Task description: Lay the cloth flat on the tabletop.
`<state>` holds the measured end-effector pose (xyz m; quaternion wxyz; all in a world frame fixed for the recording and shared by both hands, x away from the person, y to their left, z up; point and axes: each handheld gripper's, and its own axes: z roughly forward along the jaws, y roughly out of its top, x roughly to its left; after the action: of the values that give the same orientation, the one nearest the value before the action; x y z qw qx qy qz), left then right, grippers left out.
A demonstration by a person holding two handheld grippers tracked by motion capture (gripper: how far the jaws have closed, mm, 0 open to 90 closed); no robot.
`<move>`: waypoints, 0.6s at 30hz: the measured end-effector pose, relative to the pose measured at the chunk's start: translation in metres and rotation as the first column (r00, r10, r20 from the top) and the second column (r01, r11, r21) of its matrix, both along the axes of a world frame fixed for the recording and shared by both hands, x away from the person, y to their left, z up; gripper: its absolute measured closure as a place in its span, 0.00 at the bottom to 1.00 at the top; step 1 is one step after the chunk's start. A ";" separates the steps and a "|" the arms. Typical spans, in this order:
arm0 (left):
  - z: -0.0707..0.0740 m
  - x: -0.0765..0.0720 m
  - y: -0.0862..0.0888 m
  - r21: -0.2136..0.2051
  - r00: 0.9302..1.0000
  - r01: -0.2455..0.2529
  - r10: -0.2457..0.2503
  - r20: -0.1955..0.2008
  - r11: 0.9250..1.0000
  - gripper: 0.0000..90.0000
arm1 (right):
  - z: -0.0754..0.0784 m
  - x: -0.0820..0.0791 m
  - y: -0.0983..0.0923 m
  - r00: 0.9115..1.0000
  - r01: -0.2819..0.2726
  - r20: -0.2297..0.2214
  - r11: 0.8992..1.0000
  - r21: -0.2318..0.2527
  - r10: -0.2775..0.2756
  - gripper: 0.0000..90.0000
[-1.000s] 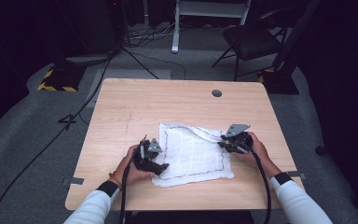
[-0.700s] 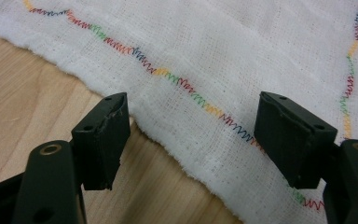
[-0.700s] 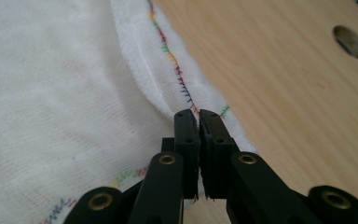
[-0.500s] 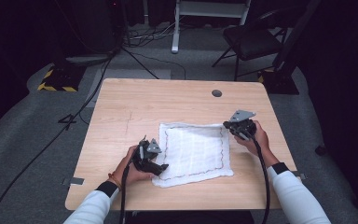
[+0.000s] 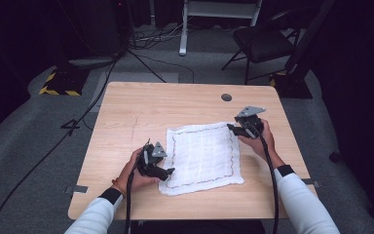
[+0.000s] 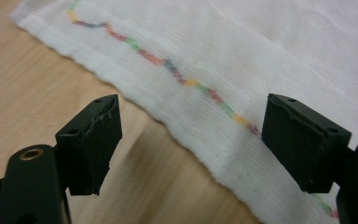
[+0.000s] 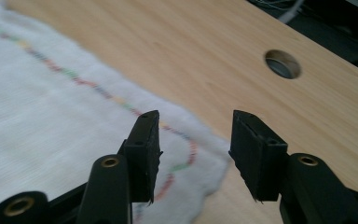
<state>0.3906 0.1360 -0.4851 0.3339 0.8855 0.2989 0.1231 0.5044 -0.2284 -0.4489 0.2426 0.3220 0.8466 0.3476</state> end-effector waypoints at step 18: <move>-0.007 0.103 0.008 -0.060 0.973 -0.229 0.230 -0.002 0.972 0.24 | -0.021 -0.133 0.115 0.861 -0.495 -0.102 0.867 0.054 0.498 0.47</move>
<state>0.4935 0.1437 -0.4918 0.3446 0.8343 0.4019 0.1539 0.3713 -0.1130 -0.4699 0.0927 0.1157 0.9086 0.3905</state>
